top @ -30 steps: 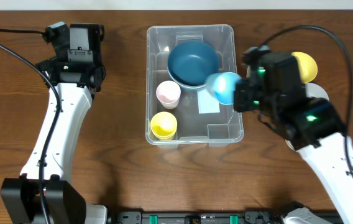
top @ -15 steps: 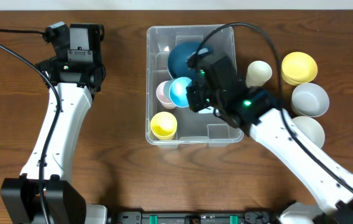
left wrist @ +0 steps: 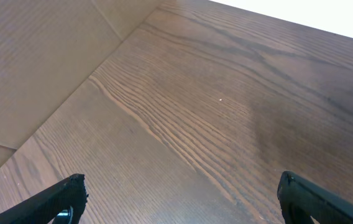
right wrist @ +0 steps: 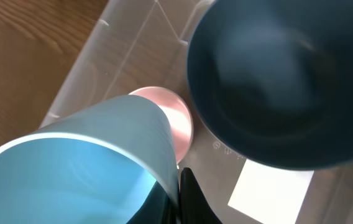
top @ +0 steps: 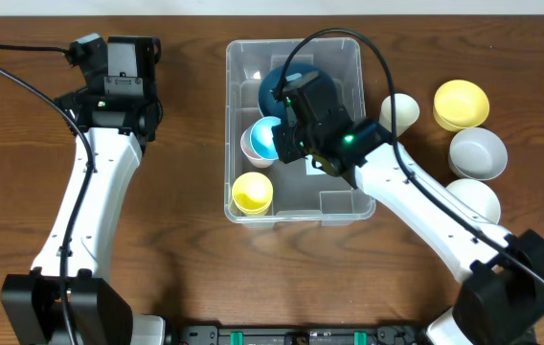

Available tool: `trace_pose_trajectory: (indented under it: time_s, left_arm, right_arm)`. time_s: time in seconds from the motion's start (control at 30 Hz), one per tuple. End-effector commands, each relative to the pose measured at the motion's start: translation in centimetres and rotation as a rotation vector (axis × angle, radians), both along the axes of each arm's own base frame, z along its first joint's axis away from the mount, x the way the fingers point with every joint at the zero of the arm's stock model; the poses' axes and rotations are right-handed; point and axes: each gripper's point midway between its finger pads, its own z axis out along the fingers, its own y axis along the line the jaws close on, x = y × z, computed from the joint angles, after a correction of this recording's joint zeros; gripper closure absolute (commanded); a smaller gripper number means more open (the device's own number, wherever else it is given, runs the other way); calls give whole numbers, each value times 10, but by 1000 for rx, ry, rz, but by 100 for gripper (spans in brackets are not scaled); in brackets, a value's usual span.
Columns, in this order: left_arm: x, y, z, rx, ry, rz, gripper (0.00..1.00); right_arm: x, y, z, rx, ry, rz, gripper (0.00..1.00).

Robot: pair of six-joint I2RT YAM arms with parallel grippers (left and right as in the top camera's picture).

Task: Pack container
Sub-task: 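Carry the blue cup into the container and drop it onto the pink cup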

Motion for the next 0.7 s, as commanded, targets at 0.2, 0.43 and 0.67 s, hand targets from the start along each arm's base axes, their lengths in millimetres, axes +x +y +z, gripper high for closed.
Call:
trace_pose_trajectory:
  time_s: [0.2,0.43,0.67]
  left_arm:
    - [-4,4,8,20,-12,15,2]
    - [-4,4,8,20,-12,15,2]
    - [-4,4,8,20,-12,15,2]
  right_arm:
    - [10,10,-15,-14,1,13,99]
    - [11,10,-15,-13,-1,13,96]
    - [13,11,-14,-8,-7,11,62]
